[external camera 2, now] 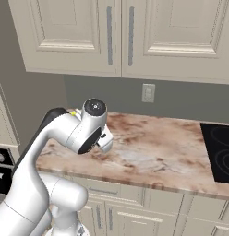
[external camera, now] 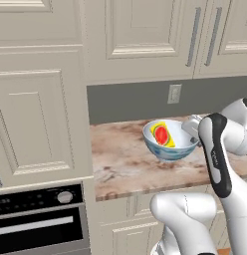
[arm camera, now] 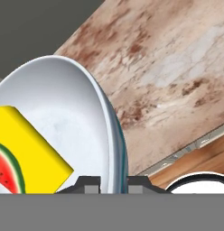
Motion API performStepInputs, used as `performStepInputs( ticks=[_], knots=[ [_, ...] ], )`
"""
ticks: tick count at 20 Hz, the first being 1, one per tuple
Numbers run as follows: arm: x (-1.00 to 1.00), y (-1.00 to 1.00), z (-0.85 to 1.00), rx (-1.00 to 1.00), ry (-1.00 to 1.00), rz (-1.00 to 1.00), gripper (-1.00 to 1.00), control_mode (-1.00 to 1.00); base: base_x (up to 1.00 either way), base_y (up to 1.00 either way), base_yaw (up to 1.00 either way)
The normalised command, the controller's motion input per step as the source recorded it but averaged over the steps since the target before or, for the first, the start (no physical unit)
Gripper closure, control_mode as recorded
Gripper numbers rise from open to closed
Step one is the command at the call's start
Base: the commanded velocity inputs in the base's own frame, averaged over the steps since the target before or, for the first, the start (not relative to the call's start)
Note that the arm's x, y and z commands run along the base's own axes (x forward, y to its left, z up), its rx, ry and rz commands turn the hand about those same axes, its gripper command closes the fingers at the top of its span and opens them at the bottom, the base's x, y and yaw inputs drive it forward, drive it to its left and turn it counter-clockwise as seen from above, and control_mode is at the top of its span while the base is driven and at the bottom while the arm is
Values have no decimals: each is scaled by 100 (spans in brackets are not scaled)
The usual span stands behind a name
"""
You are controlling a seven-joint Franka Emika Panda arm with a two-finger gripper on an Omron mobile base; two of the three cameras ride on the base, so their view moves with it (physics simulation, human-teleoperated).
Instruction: Place the cup inside the bowl on the dining table and move the bowl to any counter.
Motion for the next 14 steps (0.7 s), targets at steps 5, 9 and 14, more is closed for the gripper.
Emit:
performStepInputs(
  ticks=[5,9,14],
  knots=[
    [0,0,0,0,0,0,100,-100,0,0,0],
    [0,0,-4,0,0,0,100,-100,0,0,0],
    [0,0,-24,3,0,0,100,-100,0,0,0]
  ],
)
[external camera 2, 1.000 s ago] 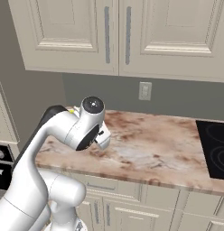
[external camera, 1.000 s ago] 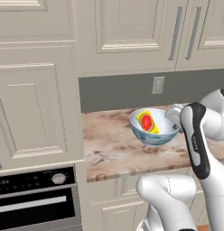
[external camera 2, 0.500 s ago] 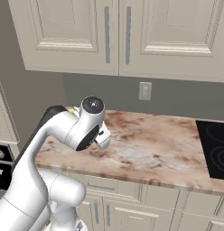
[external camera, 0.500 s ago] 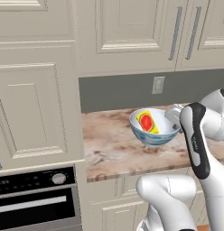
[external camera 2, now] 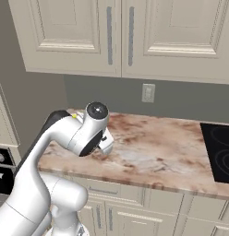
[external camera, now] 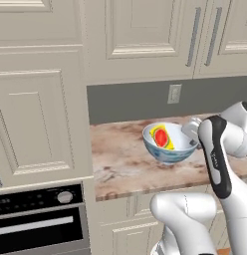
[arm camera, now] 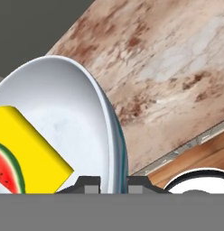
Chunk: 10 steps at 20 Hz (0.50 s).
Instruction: Place the cup inside the bowl on the dining table and move the bowl to any counter.
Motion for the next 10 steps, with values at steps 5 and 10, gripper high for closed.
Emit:
performStepInputs(
  ticks=[5,10],
  knots=[
    [0,0,-25,3,0,0,100,-100,0,0,0],
    [8,0,-22,1,0,0,100,-100,0,0,0]
  ],
)
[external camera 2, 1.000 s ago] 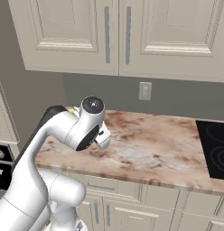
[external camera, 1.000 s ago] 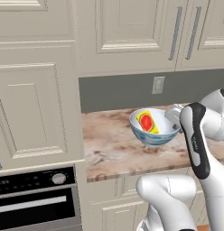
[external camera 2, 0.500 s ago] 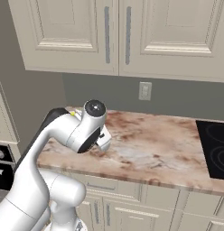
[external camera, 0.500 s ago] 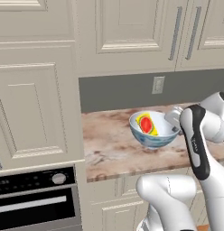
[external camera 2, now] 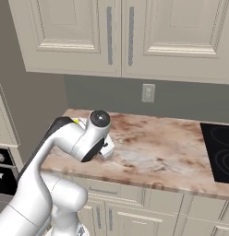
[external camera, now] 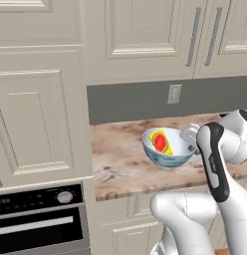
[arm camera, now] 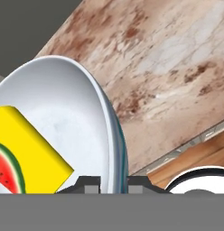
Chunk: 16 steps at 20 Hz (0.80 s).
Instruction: Place the cup inside the bowl on the dining table and move the bowl to any counter.
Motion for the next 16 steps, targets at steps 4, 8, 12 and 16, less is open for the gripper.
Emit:
performStepInputs(
  ticks=[4,8,12,16],
  knots=[
    [1,0,-20,0,0,0,100,-100,0,0,0],
    [9,0,-20,0,0,0,100,-100,0,0,0],
    [11,0,-17,0,0,1,100,-100,0,0,0],
    [26,0,-18,0,0,0,100,-100,0,0,0]
  ],
)
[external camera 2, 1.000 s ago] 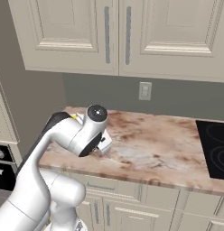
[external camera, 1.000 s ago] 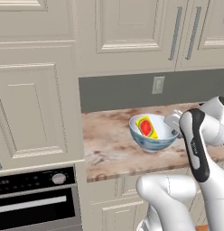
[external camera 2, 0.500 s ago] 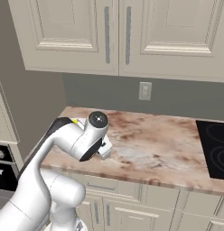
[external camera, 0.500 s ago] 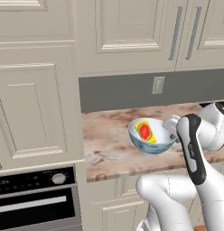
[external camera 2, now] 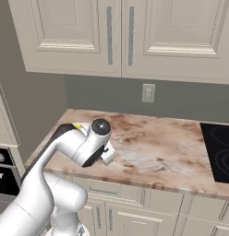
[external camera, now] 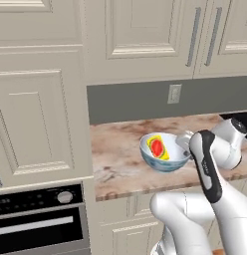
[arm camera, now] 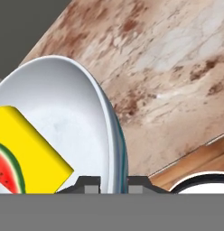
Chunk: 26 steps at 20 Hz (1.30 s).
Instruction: Place the cup inside the bowl on the dining table and move the bowl to any counter.
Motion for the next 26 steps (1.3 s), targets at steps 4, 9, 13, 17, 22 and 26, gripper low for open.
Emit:
performStepInputs(
  ticks=[4,9,13,17,22,26],
  knots=[
    [42,0,-15,0,0,0,100,-100,0,0,0],
    [50,0,-6,0,0,0,100,-100,0,0,0],
    [45,0,-3,0,0,0,100,-100,0,0,0],
    [35,0,0,0,0,0,100,-100,0,0,0],
    [34,0,-2,0,0,0,100,-100,0,0,0],
    [19,0,-10,0,0,0,100,-100,0,0,0]
  ],
)
